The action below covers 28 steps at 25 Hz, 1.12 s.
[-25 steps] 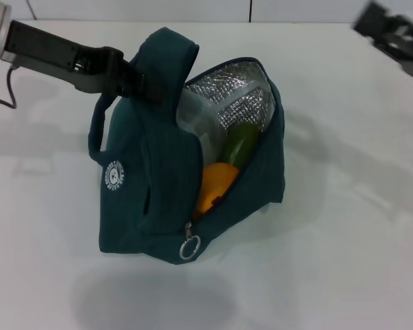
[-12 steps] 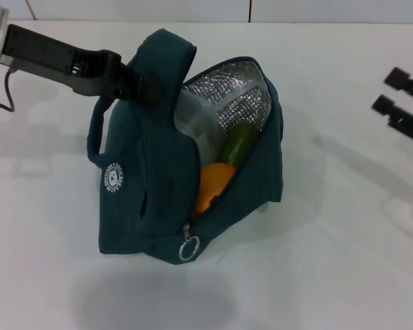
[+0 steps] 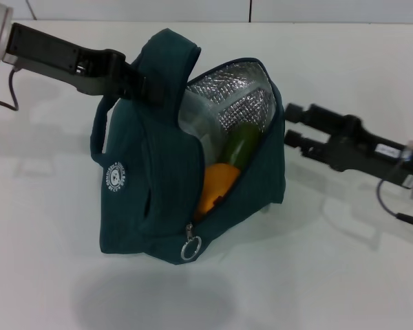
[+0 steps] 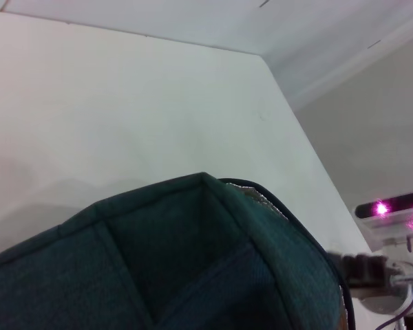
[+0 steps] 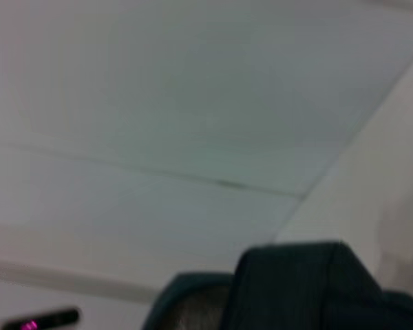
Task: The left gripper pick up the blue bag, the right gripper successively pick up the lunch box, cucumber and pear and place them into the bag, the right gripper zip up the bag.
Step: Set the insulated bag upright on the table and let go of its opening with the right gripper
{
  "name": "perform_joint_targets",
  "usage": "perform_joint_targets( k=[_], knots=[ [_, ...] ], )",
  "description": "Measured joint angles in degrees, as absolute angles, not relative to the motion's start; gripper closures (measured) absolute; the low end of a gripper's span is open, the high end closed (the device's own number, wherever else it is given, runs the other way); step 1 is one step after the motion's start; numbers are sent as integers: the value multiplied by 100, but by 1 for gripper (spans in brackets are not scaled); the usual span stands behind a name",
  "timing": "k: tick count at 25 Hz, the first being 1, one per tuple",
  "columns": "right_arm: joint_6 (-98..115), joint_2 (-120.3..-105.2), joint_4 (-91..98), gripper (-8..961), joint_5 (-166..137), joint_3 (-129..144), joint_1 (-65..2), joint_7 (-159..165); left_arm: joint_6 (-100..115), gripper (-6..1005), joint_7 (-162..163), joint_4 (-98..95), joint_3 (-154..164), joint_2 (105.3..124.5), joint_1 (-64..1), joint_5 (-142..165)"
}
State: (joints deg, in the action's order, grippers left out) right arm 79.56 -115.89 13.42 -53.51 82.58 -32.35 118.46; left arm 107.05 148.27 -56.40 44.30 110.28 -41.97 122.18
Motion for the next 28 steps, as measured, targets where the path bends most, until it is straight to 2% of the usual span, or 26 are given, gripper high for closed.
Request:
perform_joint_targets(
  k=[26,28],
  knots=[
    [7684,-11619,1412,256,-5363,8727,-3664,11744,10705,952,14827,-5641,4488,11048,-4281,12220],
    [7663,-11619,1414,326,-5354,8738,-3664,11580,10705,952,14827,-5639,4491,11051,-4280,12219]
  ],
)
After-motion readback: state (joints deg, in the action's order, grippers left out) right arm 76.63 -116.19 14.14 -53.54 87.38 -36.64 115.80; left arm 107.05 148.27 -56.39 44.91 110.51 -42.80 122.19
